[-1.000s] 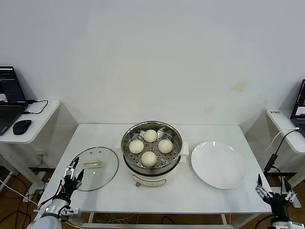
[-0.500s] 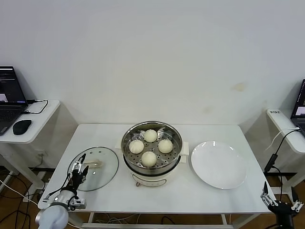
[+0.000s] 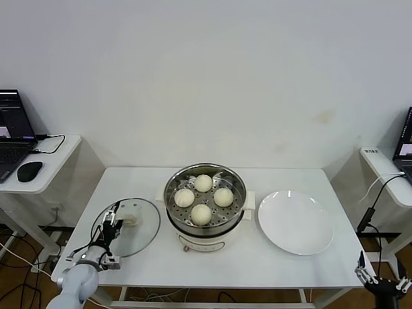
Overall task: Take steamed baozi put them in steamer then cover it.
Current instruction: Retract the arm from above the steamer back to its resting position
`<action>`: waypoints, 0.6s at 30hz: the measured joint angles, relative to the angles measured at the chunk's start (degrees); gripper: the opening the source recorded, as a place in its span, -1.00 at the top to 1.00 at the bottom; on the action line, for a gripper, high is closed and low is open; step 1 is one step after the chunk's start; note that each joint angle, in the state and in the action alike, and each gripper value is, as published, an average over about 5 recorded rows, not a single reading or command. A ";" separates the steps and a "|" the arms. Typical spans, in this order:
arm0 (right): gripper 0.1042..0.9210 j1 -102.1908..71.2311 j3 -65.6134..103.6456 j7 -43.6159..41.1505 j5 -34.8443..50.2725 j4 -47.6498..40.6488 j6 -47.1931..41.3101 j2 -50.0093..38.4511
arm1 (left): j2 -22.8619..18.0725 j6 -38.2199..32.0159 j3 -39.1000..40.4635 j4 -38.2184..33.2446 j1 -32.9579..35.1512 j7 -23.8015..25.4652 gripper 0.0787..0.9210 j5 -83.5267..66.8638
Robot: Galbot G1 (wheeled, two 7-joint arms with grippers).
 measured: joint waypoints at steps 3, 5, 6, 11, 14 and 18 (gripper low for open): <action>-0.76 0.01 -0.29 0.00 -0.29 -0.25 0.12 0.16 | -0.08 0.01 0.27 0.97 -1.07 0.04 -0.77 -0.32; -0.76 0.00 -0.47 -0.01 -0.47 -0.35 0.19 0.23 | -0.19 0.02 0.45 1.53 -1.63 0.06 -0.77 -0.60; -0.76 -0.01 -0.54 -0.01 -0.56 -0.38 0.21 0.25 | -0.25 0.03 0.53 1.79 -1.87 0.07 -0.77 -0.75; -0.76 -0.06 -0.83 -0.01 -0.92 -0.50 0.24 0.28 | -0.48 0.11 0.68 2.60 -2.51 0.08 -0.69 -1.63; -0.76 -0.08 -1.12 -0.02 -1.17 -0.61 0.26 0.33 | -0.54 0.15 0.77 3.07 -2.66 0.16 -0.51 -2.23; -0.76 -0.11 -1.47 -0.05 -1.48 -0.76 0.35 0.39 | -0.75 0.15 0.83 3.95 -2.95 0.20 -0.24 -3.09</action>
